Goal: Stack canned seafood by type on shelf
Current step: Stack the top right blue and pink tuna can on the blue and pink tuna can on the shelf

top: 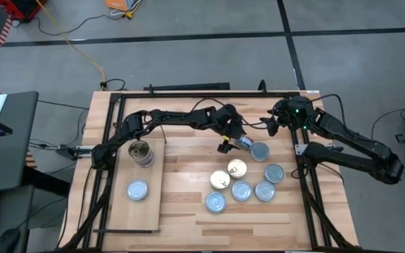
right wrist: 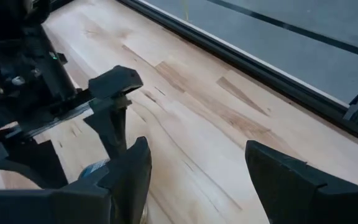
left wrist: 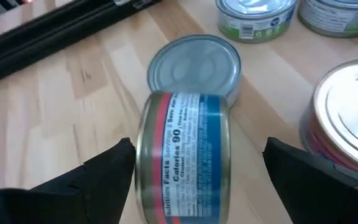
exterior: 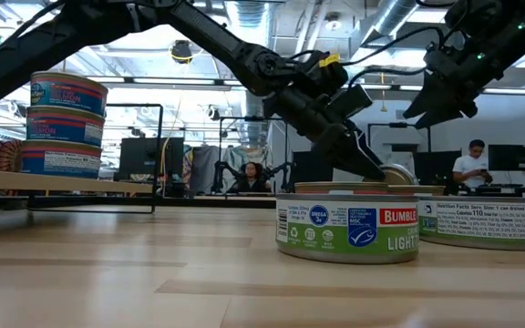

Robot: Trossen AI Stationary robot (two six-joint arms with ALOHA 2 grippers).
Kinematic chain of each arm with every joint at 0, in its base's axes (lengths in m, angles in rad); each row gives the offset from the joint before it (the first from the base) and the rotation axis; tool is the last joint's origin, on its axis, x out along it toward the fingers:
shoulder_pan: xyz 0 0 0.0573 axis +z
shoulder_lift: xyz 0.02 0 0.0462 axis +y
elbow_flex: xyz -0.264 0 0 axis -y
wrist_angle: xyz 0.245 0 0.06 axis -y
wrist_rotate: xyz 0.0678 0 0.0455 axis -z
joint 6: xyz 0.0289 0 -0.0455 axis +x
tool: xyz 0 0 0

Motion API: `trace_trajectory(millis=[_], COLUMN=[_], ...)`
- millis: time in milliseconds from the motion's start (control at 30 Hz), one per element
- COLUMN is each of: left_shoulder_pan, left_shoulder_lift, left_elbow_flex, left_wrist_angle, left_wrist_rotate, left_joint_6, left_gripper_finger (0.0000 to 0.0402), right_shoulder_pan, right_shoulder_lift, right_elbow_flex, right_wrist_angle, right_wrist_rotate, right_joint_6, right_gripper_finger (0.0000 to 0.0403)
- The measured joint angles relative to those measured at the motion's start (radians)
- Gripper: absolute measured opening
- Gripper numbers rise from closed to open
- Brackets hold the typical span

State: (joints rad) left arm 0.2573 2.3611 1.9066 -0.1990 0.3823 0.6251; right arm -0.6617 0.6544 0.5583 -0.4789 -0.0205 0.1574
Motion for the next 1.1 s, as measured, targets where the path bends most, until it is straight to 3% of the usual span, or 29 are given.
trace_trajectory(millis=[233, 467, 667, 967, 1100], left_shoulder_pan=[-0.012, -0.018, -0.006, -0.017, -0.066], left_shoulder_lift=[0.015, 0.013, -0.057, -0.261, -0.35], left_elbow_flex=[-0.001, -0.001, -0.002, -0.001, -0.001], left_wrist_angle=[-0.012, 0.01, -0.076, -0.345, -0.487], left_wrist_rotate=[-0.066, -0.114, -0.139, -0.186, -0.302], left_joint_6=[0.014, 0.014, 0.001, 0.006, 0.007], left_gripper_finger=[0.0298, 0.0189, 0.0185, 0.0185, 0.0185], right_shoulder_pan=[0.0, 0.0, 0.009, 0.097, 0.148], right_shoulder_lift=[0.0, 0.0, 0.0, 0.0, 0.0], right_elbow_flex=[0.0, 0.001, 0.001, 0.001, 0.002], right_wrist_angle=[0.0, -0.005, -0.033, 0.026, 0.076], right_wrist_rotate=[0.0, -0.001, -0.007, -0.009, -0.01], right_joint_6=[0.0, -0.005, -0.009, -0.056, -0.059], right_gripper_finger=[0.0286, 0.0286, 0.0286, 0.0286, 0.0286])
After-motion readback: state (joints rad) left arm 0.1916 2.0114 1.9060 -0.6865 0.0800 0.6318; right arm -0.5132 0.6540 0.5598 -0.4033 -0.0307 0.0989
